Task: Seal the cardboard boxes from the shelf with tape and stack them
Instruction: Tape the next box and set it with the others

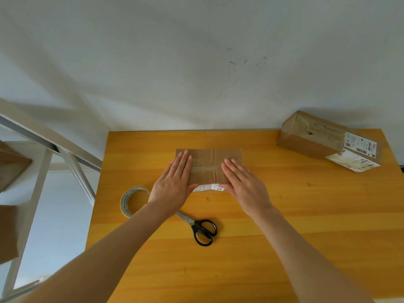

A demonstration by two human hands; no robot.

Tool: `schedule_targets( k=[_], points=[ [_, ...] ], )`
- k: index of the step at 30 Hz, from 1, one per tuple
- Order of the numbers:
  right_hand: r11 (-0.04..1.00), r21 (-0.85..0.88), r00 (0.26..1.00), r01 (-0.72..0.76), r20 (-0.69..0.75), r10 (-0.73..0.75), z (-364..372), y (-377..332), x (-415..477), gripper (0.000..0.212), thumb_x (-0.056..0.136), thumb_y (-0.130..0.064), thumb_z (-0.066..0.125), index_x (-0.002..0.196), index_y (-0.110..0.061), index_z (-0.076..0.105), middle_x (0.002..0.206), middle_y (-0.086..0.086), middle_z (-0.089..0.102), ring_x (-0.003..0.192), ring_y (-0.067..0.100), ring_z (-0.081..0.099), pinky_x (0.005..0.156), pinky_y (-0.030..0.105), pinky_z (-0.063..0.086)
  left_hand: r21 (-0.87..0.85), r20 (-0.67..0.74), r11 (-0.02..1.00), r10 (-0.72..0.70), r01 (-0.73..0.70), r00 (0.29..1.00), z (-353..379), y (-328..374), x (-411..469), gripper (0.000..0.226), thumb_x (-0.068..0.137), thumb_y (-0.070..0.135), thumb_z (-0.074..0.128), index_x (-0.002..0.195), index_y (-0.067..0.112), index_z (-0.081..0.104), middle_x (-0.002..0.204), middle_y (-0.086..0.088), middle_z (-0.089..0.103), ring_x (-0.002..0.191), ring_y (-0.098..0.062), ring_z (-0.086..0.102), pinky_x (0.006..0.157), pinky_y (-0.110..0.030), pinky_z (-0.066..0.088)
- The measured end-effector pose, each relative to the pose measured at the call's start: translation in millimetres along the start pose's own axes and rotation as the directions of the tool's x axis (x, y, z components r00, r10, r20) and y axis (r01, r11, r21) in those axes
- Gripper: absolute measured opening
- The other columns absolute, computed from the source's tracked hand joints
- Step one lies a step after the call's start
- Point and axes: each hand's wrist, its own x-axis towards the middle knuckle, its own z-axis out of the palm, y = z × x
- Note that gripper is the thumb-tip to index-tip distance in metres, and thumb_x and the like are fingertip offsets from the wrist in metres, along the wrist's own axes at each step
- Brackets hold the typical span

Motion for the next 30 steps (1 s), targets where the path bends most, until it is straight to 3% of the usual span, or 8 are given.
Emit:
schedule_targets(
  k=[3,6,9,12,14,18,22,30],
  points=[
    [0.995,0.032,0.995,-0.091,0.050,0.089,3.6,-10.1,-3.8,0.065,0.085,-0.035,0.069,0.135,0.003,0.052,0.142,0.019,0.049,0.132,0.032,0.048,0.102,0.046,0.048,-0.121,0.013,0.988,-0.096,0.097,0.995,3.2,6.5,-0.6,0.083,0.087,0.067,-0.001,0.143,0.010,-0.024,0.153,-0.005,-0.030,0.141,-0.016,-0.027,0.115,-0.026,-0.003],
    [0.964,0.087,0.954,-0.252,0.189,0.233,7.3,-26.1,-6.5,0.076,0.098,-0.053,0.026,0.152,-0.003,0.007,0.161,0.013,0.001,0.150,0.025,0.000,0.122,0.035,0.008,-0.248,0.024,0.950,-0.191,0.190,0.981,2.4,16.4,-1.2,0.088,0.086,0.068,0.003,0.143,0.007,-0.024,0.152,-0.007,-0.033,0.142,-0.019,-0.026,0.113,-0.024,0.005],
    [0.907,0.166,0.909,-0.387,0.237,0.344,10.8,-38.0,-4.7,0.083,0.092,-0.065,0.005,0.148,-0.010,-0.021,0.156,0.005,-0.032,0.144,0.015,-0.030,0.118,0.027,-0.013,-0.421,0.044,0.871,-0.259,0.253,0.965,-2.3,26.7,-0.3,0.090,0.088,0.066,0.011,0.146,0.006,-0.021,0.153,-0.007,-0.031,0.146,-0.025,-0.012,0.115,-0.029,0.017],
    [0.790,0.277,0.836,-0.547,0.211,0.506,9.4,-51.1,4.7,0.084,0.095,-0.062,0.015,0.148,-0.008,-0.021,0.157,0.007,-0.031,0.145,0.017,-0.026,0.120,0.029,-0.008,-0.603,0.123,0.689,-0.418,0.402,0.900,-7.1,33.3,4.3,0.088,0.094,0.057,0.035,0.149,0.013,-0.018,0.160,-0.007,-0.010,0.139,-0.033,0.029,0.087,-0.037,0.048],
    [0.669,0.358,0.754,-0.651,0.201,0.625,8.9,-58.5,13.2,0.087,0.097,-0.060,0.024,0.150,-0.004,-0.016,0.159,0.011,-0.024,0.148,0.020,-0.016,0.119,0.029,-0.002,-0.637,0.176,0.601,-0.496,0.483,0.850,-9.0,36.0,9.9,0.087,0.093,0.053,0.044,0.151,0.016,-0.009,0.156,-0.008,0.018,0.124,-0.031,0.048,0.075,-0.034,0.045],
    [0.417,0.478,0.577,-0.773,0.259,0.774,3.5,-59.9,30.1,0.106,0.087,-0.067,0.048,0.153,-0.001,-0.002,0.161,0.015,0.011,0.147,0.028,0.017,0.114,0.035,0.027,-0.755,0.245,0.391,-0.576,0.526,0.780,-15.6,33.2,20.6,0.078,0.083,0.058,0.060,0.141,0.019,0.024,0.123,-0.001,0.055,0.096,-0.021,0.058,0.068,-0.031,0.046],
    [0.405,0.446,0.537,-0.798,0.221,0.814,2.3,-60.4,36.1,0.124,0.068,-0.076,0.066,0.151,0.000,0.013,0.152,0.015,0.030,0.140,0.030,0.030,0.108,0.043,0.040,-0.853,0.316,0.211,-0.519,0.477,0.794,-16.8,28.2,17.2,0.082,0.077,0.060,0.065,0.141,0.025,0.027,0.110,0.006,0.059,0.086,-0.009,0.060,0.059,-0.020,0.047],
    [0.274,0.534,0.480,-0.800,0.295,0.826,1.9,-52.3,47.1,0.110,0.068,-0.053,0.082,0.145,-0.002,0.022,0.145,0.013,0.035,0.134,0.029,0.034,0.108,0.041,0.038,-0.873,0.302,0.182,-0.528,0.453,0.794,-8.9,25.1,19.3,0.062,0.092,0.038,0.058,0.142,0.024,0.024,0.108,0.004,0.053,0.087,-0.013,0.056,0.057,-0.017,0.043]
  ],
)
